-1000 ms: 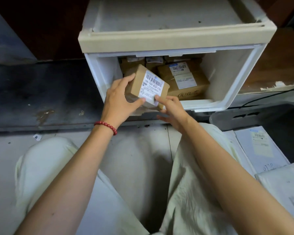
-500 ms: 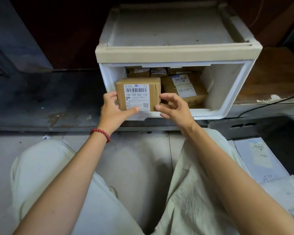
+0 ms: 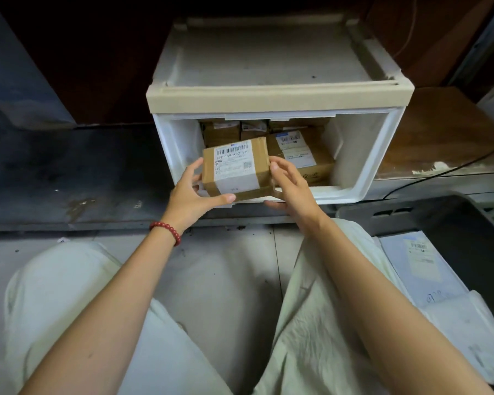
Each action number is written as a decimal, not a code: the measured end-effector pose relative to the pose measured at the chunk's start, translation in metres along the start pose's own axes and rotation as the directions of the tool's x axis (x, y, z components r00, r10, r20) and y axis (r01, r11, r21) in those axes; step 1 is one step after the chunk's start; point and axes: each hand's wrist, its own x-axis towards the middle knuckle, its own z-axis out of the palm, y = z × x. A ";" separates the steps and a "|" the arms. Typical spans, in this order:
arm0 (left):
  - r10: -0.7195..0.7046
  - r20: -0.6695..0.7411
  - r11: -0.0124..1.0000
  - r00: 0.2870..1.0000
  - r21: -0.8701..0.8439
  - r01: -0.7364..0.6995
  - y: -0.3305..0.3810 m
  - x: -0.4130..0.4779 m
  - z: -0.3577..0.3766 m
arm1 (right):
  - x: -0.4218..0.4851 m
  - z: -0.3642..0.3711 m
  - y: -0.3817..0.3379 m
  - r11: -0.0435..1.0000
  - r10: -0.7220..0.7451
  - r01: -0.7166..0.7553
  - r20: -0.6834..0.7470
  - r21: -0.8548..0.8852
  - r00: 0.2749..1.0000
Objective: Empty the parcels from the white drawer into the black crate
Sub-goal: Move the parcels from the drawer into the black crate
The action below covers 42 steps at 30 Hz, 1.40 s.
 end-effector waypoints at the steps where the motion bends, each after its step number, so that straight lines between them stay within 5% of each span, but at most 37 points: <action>1: 0.010 0.002 1.000 1.000 0.008 -0.010 0.000 0.001 0.001 | 0.000 0.000 0.000 0.999 0.037 -0.037 -0.005 0.027 0.999; 7: 0.043 0.036 0.999 0.998 -0.023 -0.042 0.005 -0.003 0.008 | 0.003 0.004 0.001 0.991 0.128 -0.123 -0.090 0.062 0.988; 12: 0.097 -0.089 0.975 0.991 0.209 -0.076 0.009 0.001 0.016 | 0.009 -0.003 0.008 0.962 -0.036 -0.029 -0.234 -0.270 0.972; 15: 0.127 -0.101 0.973 0.987 0.205 -0.104 0.017 0.010 0.024 | 0.013 -0.020 0.000 0.965 -0.014 -0.050 -0.239 -0.259 0.971; 23: 0.244 0.136 0.949 0.960 0.172 -0.265 0.055 0.011 0.107 | -0.032 -0.123 0.000 0.970 0.207 -0.234 -0.276 -0.069 0.939; 29: 0.242 0.428 0.934 0.871 0.142 -0.329 0.087 0.002 0.198 | -0.093 -0.194 0.018 0.976 0.217 -0.210 -0.405 0.063 0.888; 42: 0.138 0.707 0.922 0.693 0.164 -0.351 0.054 -0.048 0.351 | -0.193 -0.294 0.090 0.939 0.341 -0.268 -0.688 0.216 0.640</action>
